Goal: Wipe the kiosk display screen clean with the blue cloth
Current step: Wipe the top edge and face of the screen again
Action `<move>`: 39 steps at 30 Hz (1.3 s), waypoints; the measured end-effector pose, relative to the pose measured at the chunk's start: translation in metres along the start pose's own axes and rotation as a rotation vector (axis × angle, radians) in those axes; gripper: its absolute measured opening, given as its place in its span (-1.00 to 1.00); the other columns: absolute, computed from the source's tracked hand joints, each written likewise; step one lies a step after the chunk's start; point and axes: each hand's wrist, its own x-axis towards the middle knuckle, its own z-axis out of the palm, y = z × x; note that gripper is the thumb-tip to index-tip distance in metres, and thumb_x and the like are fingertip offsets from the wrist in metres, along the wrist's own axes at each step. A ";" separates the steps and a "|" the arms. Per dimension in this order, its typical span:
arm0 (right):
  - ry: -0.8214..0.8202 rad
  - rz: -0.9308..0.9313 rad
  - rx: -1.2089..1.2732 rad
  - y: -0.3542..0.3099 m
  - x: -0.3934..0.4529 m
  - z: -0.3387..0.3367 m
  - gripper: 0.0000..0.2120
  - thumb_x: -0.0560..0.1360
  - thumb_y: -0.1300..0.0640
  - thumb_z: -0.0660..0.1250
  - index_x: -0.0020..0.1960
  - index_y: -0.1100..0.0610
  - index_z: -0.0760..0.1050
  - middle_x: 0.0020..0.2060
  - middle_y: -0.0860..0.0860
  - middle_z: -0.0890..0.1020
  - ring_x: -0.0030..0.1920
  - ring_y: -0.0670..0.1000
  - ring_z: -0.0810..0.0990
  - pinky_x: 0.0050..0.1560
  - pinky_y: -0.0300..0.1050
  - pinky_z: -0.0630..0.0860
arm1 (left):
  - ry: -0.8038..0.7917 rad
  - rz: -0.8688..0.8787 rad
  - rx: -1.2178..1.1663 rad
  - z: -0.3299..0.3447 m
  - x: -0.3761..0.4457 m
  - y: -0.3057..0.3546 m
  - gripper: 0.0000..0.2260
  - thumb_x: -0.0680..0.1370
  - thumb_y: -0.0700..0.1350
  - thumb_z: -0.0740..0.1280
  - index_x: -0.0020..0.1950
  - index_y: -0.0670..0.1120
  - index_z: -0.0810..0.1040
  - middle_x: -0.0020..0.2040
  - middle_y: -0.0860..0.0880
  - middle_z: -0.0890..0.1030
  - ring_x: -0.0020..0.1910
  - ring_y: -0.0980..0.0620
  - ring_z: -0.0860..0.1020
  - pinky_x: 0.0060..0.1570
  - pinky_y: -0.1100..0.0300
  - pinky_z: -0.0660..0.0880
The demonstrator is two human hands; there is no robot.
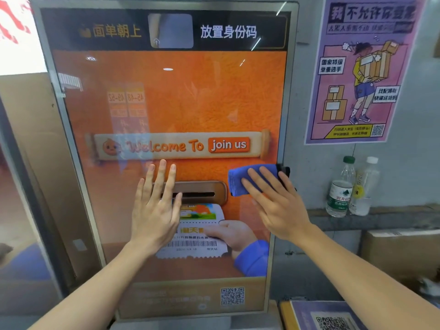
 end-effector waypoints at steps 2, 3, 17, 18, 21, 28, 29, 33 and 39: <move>-0.017 -0.024 -0.016 -0.004 -0.010 0.002 -0.53 0.65 0.05 0.15 0.55 0.04 0.24 0.52 0.01 0.28 0.55 0.03 0.18 0.53 0.07 0.07 | 0.003 0.002 0.007 0.000 0.000 -0.001 -0.43 0.64 0.04 0.05 0.62 -0.07 0.02 0.63 -0.08 0.01 0.60 -0.07 -0.04 0.54 0.07 -0.14; -0.013 -0.021 -0.023 -0.004 -0.011 0.003 -0.54 0.65 0.05 0.15 0.54 0.03 0.25 0.52 0.01 0.29 0.55 0.02 0.19 0.53 0.05 0.06 | 0.007 0.001 0.008 0.000 -0.001 -0.001 -0.43 0.64 0.05 0.04 0.62 -0.07 0.02 0.63 -0.08 0.01 0.60 -0.07 -0.03 0.54 0.06 -0.14; 0.086 0.130 0.044 -0.006 0.080 -0.005 -0.46 0.61 -0.03 0.18 0.56 0.06 0.25 0.55 0.01 0.20 0.57 0.01 0.11 0.57 0.07 -0.04 | 0.049 0.037 0.011 0.005 -0.003 -0.004 -0.44 0.65 0.03 0.08 0.61 -0.10 0.06 0.62 -0.11 0.05 0.60 -0.08 -0.01 0.54 0.00 -0.03; 0.091 0.154 0.054 -0.011 0.082 -0.004 -0.46 0.61 -0.03 0.19 0.56 0.07 0.24 0.55 0.02 0.20 0.57 0.01 0.10 0.57 0.08 -0.05 | 0.049 0.034 0.005 0.005 -0.003 -0.005 -0.45 0.65 0.04 0.08 0.61 -0.10 0.07 0.61 -0.11 0.07 0.60 -0.08 -0.01 0.54 0.00 -0.04; 0.080 0.194 0.072 -0.029 0.076 0.002 -0.45 0.62 -0.02 0.17 0.57 0.06 0.21 0.56 0.03 0.17 0.58 0.00 0.05 0.57 0.08 -0.09 | 0.030 0.036 -0.021 0.005 -0.002 -0.006 -0.44 0.65 0.06 0.07 0.62 -0.08 0.05 0.62 -0.10 0.04 0.60 -0.07 -0.02 0.54 -0.01 -0.05; -0.010 -0.020 -0.006 -0.061 0.020 0.020 -0.48 0.66 -0.01 0.17 0.59 0.04 0.20 0.57 0.00 0.18 0.58 0.03 0.09 0.58 0.06 -0.07 | 0.062 -0.065 -0.059 0.005 -0.012 -0.020 -0.40 0.63 0.08 0.08 0.62 -0.06 -0.01 0.62 -0.05 0.02 0.60 0.01 -0.05 0.51 0.13 -0.06; -0.014 -0.043 -0.019 -0.061 0.016 0.021 -0.48 0.66 0.00 0.18 0.59 0.04 0.19 0.57 0.00 0.18 0.58 0.03 0.11 0.57 0.06 -0.04 | 0.058 -0.067 -0.057 0.006 -0.015 -0.024 -0.40 0.63 0.07 0.09 0.62 -0.05 -0.01 0.62 -0.06 0.01 0.60 0.00 -0.05 0.51 0.13 -0.07; 0.025 -0.071 -0.036 -0.046 0.028 0.019 -0.48 0.66 0.03 0.20 0.59 0.03 0.19 0.56 -0.02 0.22 0.57 0.01 0.15 0.54 0.07 0.04 | 0.029 -0.139 -0.093 0.006 -0.025 -0.039 -0.40 0.62 0.09 0.07 0.62 -0.06 -0.01 0.63 -0.05 -0.01 0.59 -0.04 -0.02 0.50 0.05 0.02; 0.152 0.077 -0.061 -0.029 0.092 0.007 -0.53 0.68 0.02 0.16 0.57 0.03 0.23 0.54 -0.01 0.24 0.56 0.01 0.17 0.54 0.05 0.03 | -0.029 -0.115 -0.109 0.003 -0.027 -0.050 -0.40 0.62 0.10 0.05 0.61 -0.07 -0.03 0.62 -0.03 -0.02 0.60 0.04 -0.11 0.52 0.07 -0.05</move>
